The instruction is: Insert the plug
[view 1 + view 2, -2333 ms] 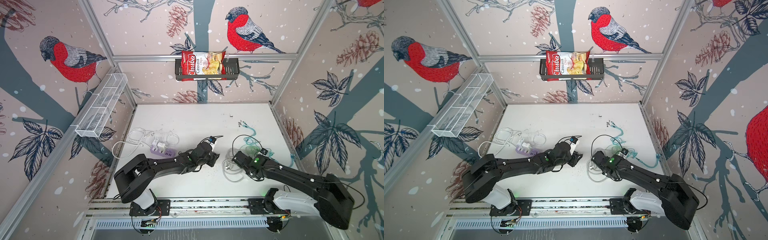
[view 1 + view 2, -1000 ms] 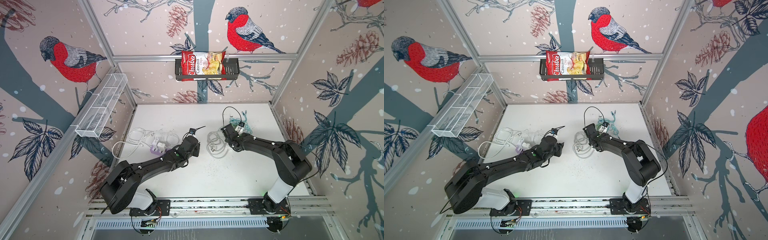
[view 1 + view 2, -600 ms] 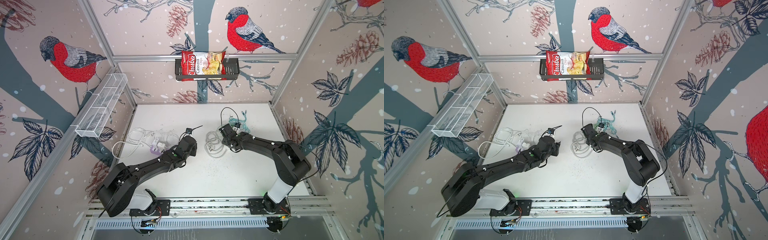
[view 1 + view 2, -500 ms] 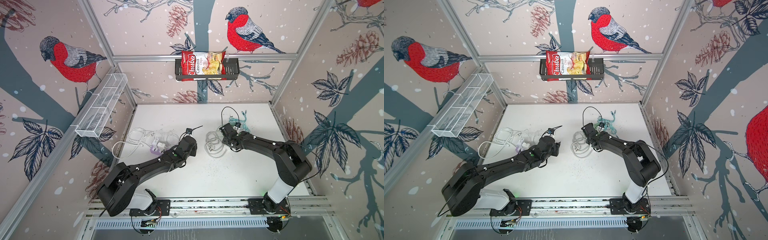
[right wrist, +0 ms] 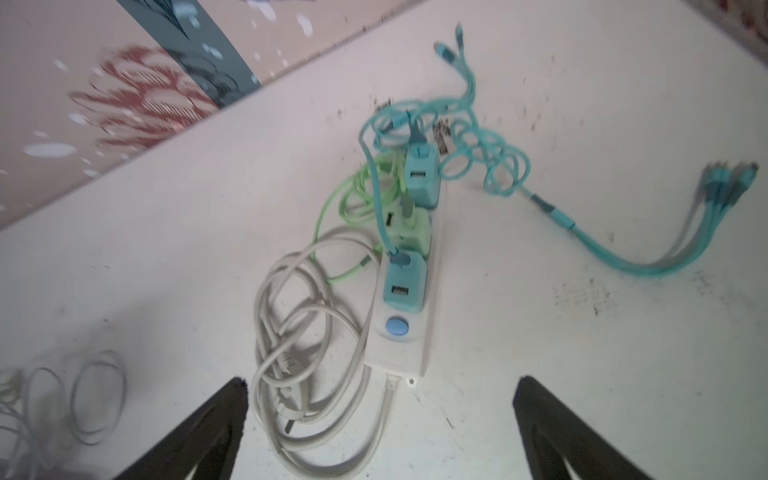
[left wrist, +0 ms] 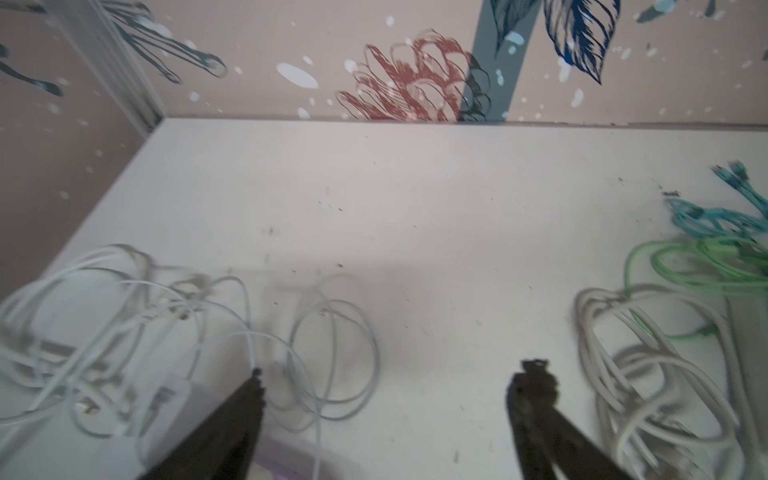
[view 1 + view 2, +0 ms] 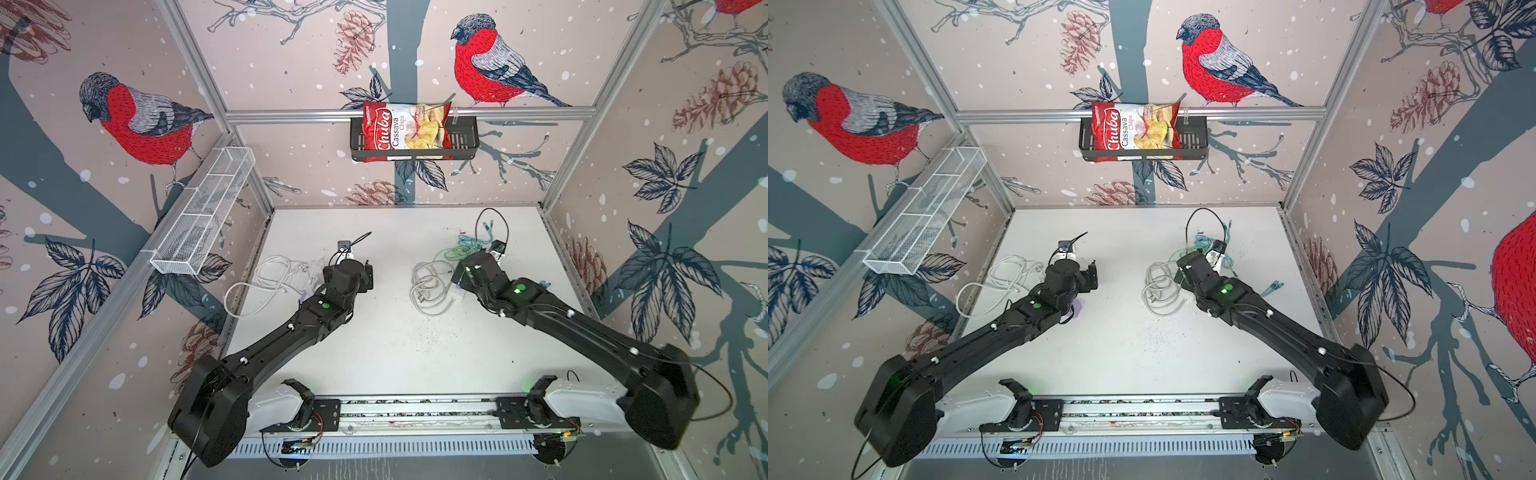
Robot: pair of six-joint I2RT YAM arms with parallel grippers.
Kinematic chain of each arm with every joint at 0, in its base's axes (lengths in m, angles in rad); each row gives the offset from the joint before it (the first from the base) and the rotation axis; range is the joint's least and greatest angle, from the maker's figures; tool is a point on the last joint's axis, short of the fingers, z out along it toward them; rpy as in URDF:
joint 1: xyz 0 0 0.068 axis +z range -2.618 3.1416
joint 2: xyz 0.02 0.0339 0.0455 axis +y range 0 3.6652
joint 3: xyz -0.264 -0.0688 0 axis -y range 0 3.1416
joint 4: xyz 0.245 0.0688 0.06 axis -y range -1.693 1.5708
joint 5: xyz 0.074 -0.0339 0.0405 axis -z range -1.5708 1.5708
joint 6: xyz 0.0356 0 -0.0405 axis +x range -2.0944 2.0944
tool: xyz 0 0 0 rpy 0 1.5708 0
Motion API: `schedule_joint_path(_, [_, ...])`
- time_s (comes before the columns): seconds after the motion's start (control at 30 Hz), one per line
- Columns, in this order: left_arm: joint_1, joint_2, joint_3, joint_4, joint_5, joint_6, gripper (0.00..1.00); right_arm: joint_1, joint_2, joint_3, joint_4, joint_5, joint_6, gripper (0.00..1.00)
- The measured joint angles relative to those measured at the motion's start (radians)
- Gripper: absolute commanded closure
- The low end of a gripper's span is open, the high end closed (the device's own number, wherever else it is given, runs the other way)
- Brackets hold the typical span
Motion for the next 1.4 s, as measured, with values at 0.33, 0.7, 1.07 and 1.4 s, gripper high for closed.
schedule_joint_path(0.33, [0.084, -0.090, 0.011, 0.085, -0.145, 0.089, 0.02, -0.197, -0.137, -0.046, 0.306, 0.208, -0.276, 0.00])
schedule_joint_path(0.7, [0.155, -0.097, -0.180, 0.414, -0.277, 0.305, 0.03, -0.337, 0.229, 0.060, 0.524, 0.341, -0.626, 0.01])
schedule_joint_path(1.07, [0.270, -0.049, -0.384, 0.701, -0.145, 0.341, 0.03, -0.422, 0.128, -0.320, 0.878, 0.275, -0.690, 0.01])
schedule_joint_path(1.4, [0.352, 0.106, -0.540, 1.041, -0.006, 0.339, 0.03, -0.547, 0.085, -0.638, 1.233, 0.077, -0.736, 0.00])
